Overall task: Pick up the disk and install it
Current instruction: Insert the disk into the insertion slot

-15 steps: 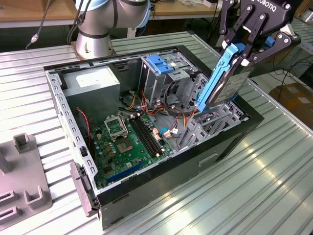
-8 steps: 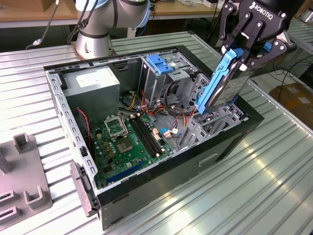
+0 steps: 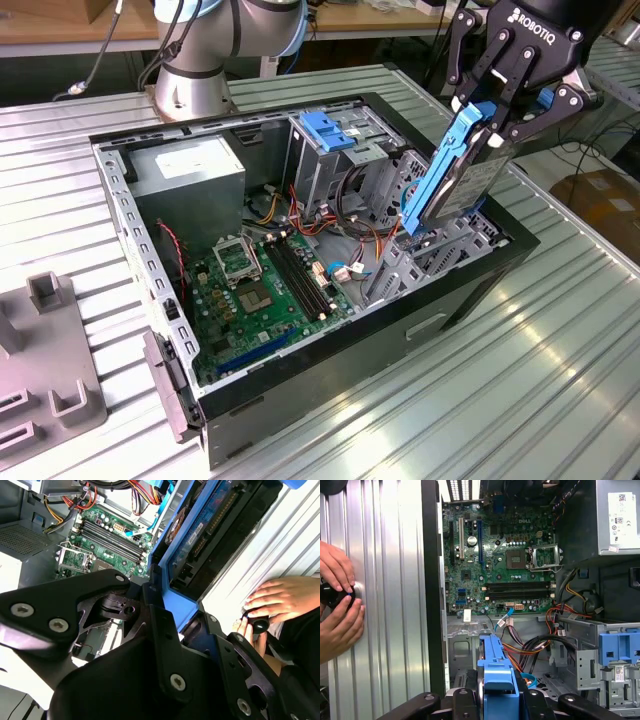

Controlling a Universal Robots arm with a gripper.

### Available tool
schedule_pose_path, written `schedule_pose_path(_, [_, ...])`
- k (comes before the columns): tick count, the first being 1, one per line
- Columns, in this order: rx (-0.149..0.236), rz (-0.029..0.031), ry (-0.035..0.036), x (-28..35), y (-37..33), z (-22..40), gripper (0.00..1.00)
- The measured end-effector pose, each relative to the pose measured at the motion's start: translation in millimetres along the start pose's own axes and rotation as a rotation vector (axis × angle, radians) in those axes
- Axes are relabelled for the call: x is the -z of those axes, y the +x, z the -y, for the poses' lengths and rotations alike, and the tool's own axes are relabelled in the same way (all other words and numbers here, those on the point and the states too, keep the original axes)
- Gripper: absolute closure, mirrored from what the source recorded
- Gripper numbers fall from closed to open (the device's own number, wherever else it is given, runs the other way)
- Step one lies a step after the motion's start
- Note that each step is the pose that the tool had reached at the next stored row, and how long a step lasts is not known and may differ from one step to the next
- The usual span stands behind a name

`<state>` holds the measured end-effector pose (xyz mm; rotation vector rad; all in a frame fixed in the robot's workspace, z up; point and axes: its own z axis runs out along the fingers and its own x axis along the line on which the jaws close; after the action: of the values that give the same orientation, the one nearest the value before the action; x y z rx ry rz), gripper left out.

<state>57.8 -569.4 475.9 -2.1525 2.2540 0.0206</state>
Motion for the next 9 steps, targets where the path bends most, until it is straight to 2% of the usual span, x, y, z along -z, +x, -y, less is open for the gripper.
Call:
schedule_pose_path(6, [0.008,0.0001,-0.0002,-0.4,0.0,0.0,0.63])
schedule_pose_path(8, [0.022,0.0001,-0.0010,-1.5,0.0,0.0,0.63])
schedule_pose_path(9, [0.025,0.0002,-0.0019,-4.0,0.0,0.4,0.63])
